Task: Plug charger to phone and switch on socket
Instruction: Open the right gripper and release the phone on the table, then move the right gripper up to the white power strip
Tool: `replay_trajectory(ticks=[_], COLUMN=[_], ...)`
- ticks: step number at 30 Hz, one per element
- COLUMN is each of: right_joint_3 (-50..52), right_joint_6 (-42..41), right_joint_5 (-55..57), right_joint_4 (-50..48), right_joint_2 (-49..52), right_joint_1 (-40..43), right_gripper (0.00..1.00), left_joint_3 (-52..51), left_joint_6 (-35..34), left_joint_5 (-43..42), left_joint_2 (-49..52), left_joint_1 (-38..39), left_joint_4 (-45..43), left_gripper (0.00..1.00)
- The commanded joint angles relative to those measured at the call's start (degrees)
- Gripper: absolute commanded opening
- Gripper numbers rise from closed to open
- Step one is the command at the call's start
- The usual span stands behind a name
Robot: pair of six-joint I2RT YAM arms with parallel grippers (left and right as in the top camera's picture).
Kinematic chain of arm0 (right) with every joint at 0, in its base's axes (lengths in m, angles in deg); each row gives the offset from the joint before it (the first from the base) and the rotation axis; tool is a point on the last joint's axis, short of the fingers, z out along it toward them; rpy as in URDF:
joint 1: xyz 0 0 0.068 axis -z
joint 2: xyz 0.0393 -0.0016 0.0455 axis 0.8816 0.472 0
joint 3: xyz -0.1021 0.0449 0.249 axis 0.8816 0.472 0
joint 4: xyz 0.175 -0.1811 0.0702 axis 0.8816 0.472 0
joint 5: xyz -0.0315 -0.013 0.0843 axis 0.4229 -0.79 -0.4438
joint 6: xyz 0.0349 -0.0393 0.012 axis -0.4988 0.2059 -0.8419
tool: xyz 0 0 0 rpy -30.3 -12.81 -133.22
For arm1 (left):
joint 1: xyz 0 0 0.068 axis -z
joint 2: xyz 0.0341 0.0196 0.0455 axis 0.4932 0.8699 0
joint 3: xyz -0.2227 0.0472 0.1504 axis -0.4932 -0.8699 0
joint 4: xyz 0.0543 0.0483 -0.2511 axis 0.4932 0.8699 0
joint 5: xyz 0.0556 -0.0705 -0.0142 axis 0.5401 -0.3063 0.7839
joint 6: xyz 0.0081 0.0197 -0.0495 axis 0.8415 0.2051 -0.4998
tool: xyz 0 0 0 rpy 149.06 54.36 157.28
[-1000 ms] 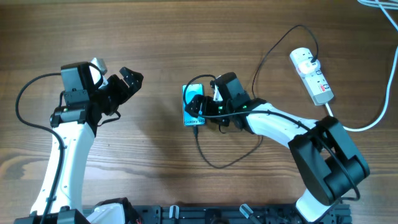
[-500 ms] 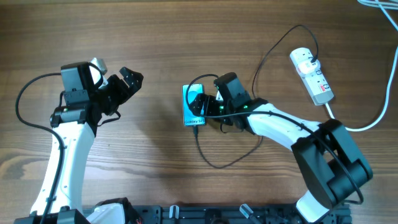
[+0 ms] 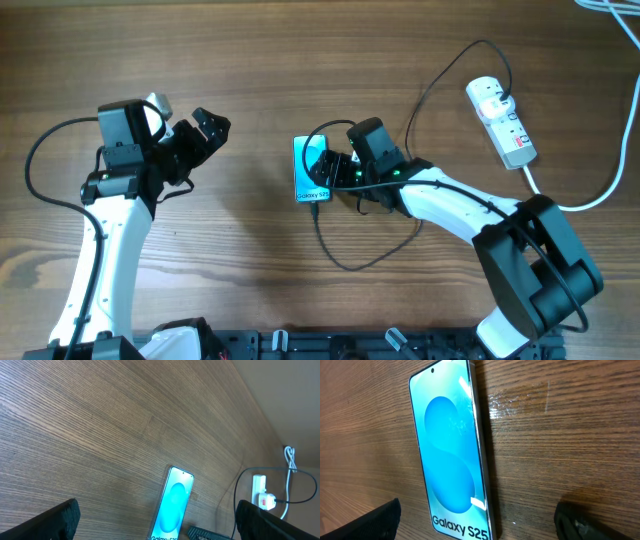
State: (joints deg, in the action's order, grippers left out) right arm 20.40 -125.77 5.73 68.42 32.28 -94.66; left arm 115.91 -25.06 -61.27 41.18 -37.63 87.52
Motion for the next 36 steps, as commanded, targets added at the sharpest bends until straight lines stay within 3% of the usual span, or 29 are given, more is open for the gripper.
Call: replay_trajectory(ticks=[1, 11, 19, 29, 33, 36], right_joint_3=[3.4, 3.4, 3.4, 3.4, 2.9, -1.4], right_joint_6=[1.0, 1.0, 1.0, 2.3, 6.1, 7.3], right_joint_5=[4.9, 2.2, 0.7, 1.4, 3.1, 2.5], right_joint_4=[1.5, 1.9, 1.9, 1.9, 3.1, 12.5], right_joint_2=[3.0, 3.0, 3.0, 1.9, -1.2, -4.1], right_joint_1=[0.5, 0.5, 0.5, 0.5, 0.5, 0.5], right_gripper=[1.00, 1.00, 0.87, 0.60, 0.59, 0.59], left_joint_3=[0.1, 0.1, 0.1, 0.1, 0.1, 0.1], left_joint_6=[1.3, 1.3, 1.3, 1.3, 1.3, 1.3], left_joint_5=[0.5, 0.5, 0.5, 0.5, 0.5, 0.5], left_joint_2=[0.3, 0.3, 0.3, 0.3, 0.3, 0.3], left_joint_1=[-0.4, -0.4, -0.4, -0.4, -0.4, -0.4], left_joint_4=[0.0, 0.0, 0.0, 0.0, 0.0, 0.0], left_gripper=[1.00, 1.00, 1.00, 1.00, 1.00, 1.00])
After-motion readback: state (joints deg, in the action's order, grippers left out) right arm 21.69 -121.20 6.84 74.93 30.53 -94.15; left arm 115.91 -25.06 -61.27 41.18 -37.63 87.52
